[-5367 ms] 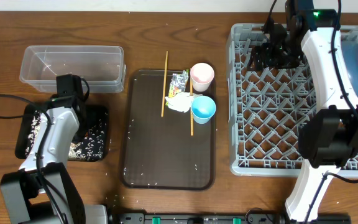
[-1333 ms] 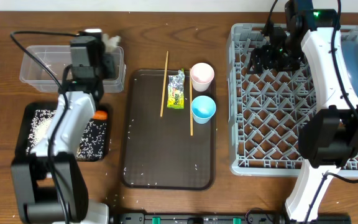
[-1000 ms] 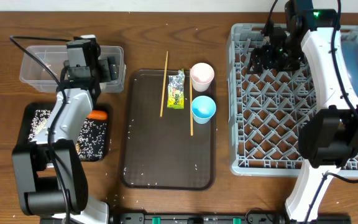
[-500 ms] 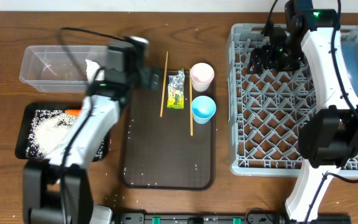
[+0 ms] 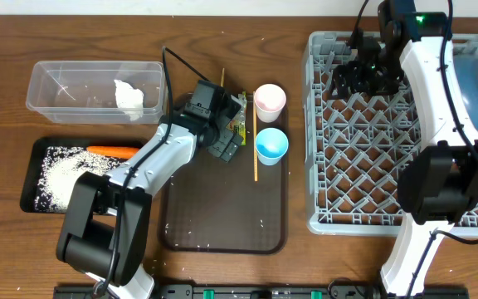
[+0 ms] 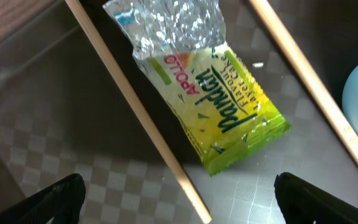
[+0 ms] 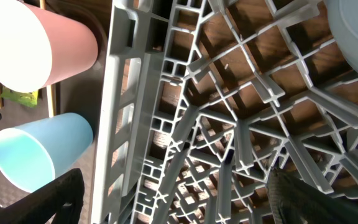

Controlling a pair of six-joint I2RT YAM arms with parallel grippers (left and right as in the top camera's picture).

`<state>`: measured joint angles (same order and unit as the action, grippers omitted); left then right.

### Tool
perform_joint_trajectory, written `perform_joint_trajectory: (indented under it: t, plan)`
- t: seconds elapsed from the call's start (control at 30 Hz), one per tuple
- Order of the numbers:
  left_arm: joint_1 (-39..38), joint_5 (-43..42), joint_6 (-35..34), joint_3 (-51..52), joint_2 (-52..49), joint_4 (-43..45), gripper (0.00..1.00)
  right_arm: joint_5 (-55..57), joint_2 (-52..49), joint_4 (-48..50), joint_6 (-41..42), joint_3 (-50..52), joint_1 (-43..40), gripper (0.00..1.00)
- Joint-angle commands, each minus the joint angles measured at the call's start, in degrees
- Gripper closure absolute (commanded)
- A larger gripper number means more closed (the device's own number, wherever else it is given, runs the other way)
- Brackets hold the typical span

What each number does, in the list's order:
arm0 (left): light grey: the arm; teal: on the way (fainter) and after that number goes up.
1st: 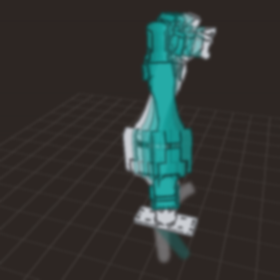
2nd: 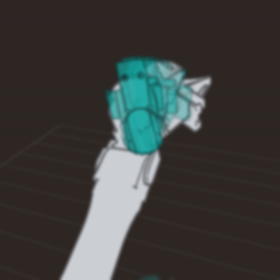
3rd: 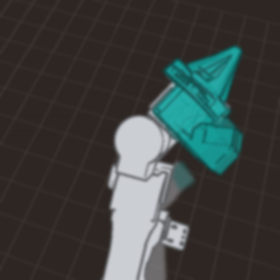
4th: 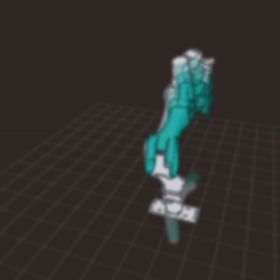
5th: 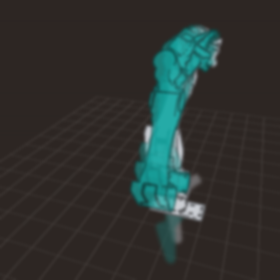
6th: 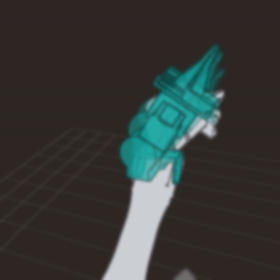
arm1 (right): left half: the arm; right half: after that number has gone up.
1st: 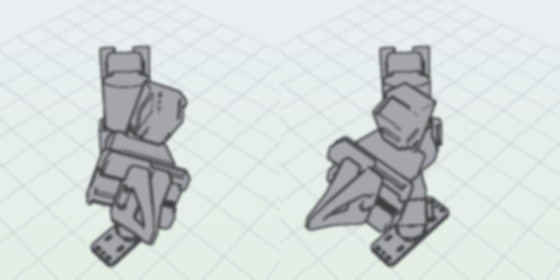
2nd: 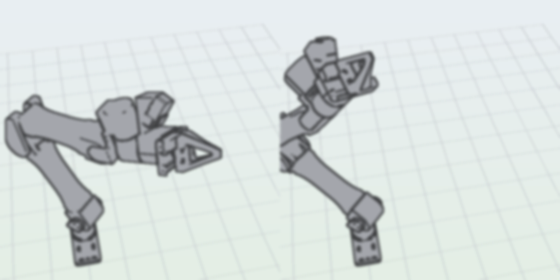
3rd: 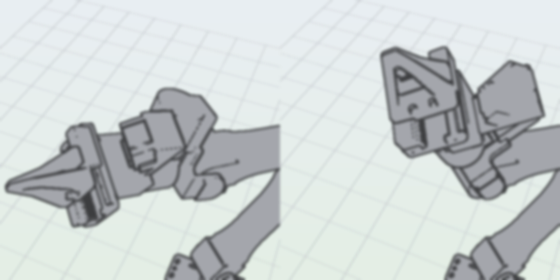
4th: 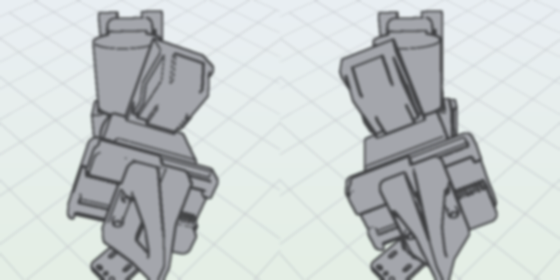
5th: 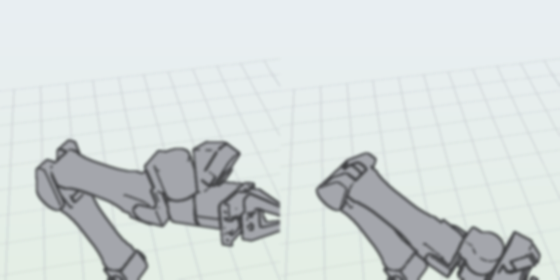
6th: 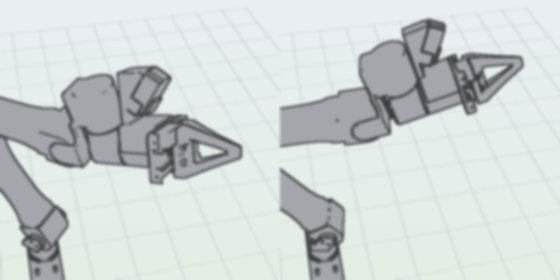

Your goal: Sort waste into correct bins and load items into the dishwasher rack

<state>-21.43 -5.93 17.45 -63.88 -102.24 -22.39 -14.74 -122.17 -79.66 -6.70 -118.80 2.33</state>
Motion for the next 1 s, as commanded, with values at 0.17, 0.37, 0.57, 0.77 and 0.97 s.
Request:
perform_joint_trajectory:
  t: [0.17, 0.37, 0.57, 0.77, 0.97]
  plan:
    - [0.1, -1.5, 2.7, -0.1, -1.4, -1.0, 0.02, 0.0, 1.9, 0.0, -0.7, -0.3, 0.2, 0.12]
    - [-0.5, -2.9, 5.8, -0.1, -4.9, -0.9, 0.02, 0.0, 1.9, 0.0, -0.7, -0.3, 0.2, 0.12]
    - [-2.0, -2.2, 6.5, -0.1, -8.0, 0.0, 0.02, 0.0, 1.9, 0.1, -0.7, -0.3, 0.2, 0.12]
    - [-2.5, 3.3, 4.3, -0.2, -8.2, 2.3, 0.05, 0.0, 1.9, 0.4, -0.7, -0.3, 0.2, 0.12]
    - [-3.6, 7.7, 2.2, -1.4, -5.5, 2.5, 0.05, 0.0, 1.9, 0.6, -1.1, -0.3, 0.2, 0.12]
